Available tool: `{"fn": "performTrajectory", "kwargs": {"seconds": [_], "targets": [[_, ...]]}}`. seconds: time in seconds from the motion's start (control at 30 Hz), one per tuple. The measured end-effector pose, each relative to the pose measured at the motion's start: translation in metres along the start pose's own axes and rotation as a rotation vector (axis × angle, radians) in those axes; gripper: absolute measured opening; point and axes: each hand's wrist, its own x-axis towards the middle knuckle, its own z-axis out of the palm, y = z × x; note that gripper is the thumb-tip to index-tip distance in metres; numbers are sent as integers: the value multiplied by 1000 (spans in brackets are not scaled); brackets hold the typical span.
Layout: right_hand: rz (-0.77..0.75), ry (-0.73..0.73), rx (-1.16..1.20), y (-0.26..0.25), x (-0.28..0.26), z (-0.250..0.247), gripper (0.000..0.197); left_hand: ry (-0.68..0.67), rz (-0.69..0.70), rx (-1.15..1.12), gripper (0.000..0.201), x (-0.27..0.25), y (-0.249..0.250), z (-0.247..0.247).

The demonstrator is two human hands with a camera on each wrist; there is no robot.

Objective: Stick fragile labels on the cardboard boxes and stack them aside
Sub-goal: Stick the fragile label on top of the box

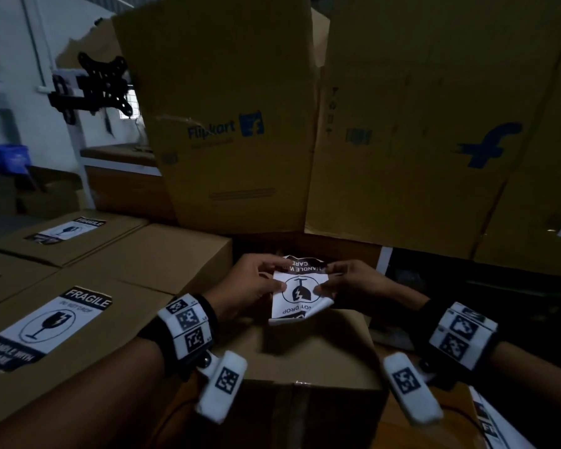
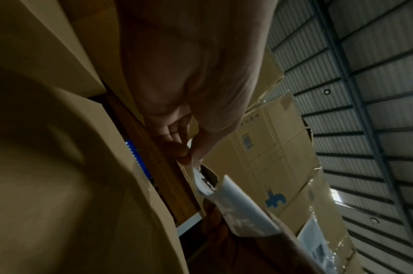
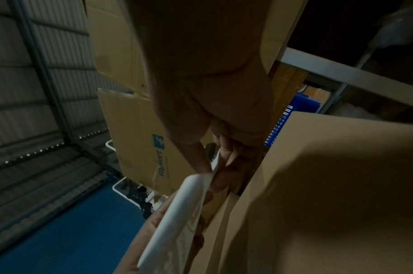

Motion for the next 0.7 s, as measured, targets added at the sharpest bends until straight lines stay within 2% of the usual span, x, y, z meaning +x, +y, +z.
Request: {"fn": "performTrajectory", "kwargs": {"seconds": [0.27,0.33,0.43,0.5,0.6,0.7], "targets": [[10,-5,-184,16,25,12,24,-55,-77,68,54,15,-24,-13],[13,55,-246,16,26,12,24,-64,-67,88,55,18,-24,-14],[-23,209,-355,9,24,2,41,-89,-17,157,59,23,-16,-23],[-125,277,-555,0,23,-6,41,-172,15,210,61,26,-10,-34],[-251,215,-761,-17,22,2,58,-327,58,232,51,27,0,-43],[-216,157,-723,-25,21,20,41,-415,56,223,52,28,9,-40]]}}
